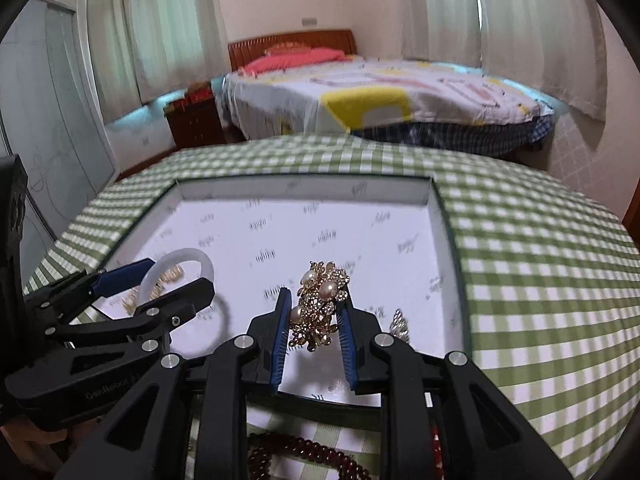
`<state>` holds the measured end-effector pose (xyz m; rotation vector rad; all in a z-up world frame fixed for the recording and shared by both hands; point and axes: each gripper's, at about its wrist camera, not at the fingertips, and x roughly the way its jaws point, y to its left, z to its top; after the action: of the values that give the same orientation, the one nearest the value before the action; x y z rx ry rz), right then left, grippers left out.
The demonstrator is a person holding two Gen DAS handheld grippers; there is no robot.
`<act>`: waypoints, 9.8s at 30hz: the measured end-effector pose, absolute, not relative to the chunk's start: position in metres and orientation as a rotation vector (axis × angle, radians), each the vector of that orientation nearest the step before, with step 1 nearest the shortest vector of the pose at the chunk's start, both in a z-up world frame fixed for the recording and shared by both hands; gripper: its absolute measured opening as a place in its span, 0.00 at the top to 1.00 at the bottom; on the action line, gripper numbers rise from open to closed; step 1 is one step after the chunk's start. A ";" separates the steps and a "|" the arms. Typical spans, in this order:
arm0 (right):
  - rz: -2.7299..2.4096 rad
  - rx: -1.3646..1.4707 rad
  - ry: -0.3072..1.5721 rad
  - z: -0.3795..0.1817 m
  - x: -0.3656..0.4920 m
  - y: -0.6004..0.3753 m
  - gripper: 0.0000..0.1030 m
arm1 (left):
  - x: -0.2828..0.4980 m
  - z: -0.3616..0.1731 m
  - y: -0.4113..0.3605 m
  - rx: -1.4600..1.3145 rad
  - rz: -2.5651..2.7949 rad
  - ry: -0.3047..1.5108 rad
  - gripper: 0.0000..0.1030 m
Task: Organize jewelry
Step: 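Place the jade bangle in the box with the left tool while the right tool places the brooch, then withdraw both open tools from the box back over the table, then close the left tool on the silver pearl ring, then lower the right tool onto the dark red bead bracelet and close it, then carry the pearl ring into the box with the left tool while the right tool releases the bracelet, then withdraw the left tool and close it on the black beaded tassel pendant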
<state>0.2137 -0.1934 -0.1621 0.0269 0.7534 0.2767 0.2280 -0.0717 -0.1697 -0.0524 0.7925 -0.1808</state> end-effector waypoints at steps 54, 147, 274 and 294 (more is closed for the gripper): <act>0.227 0.038 0.662 -0.128 0.141 -0.208 0.62 | 0.136 -0.118 -0.042 -0.061 -0.162 0.603 0.20; 0.205 0.037 0.749 -0.184 0.107 -0.207 0.61 | 0.097 -0.174 0.041 -0.128 -0.017 0.750 0.86; 0.249 0.026 0.800 -0.169 0.278 -0.208 0.63 | 0.309 -0.164 -0.018 -0.088 -0.116 0.847 0.46; 0.227 0.053 0.641 -0.123 0.212 -0.215 0.63 | 0.216 -0.099 -0.005 -0.098 -0.127 0.592 0.44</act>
<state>0.2120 -0.2147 -0.1230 0.0526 0.6409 0.2265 0.2161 -0.0049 -0.0993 -0.0979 0.5916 -0.1271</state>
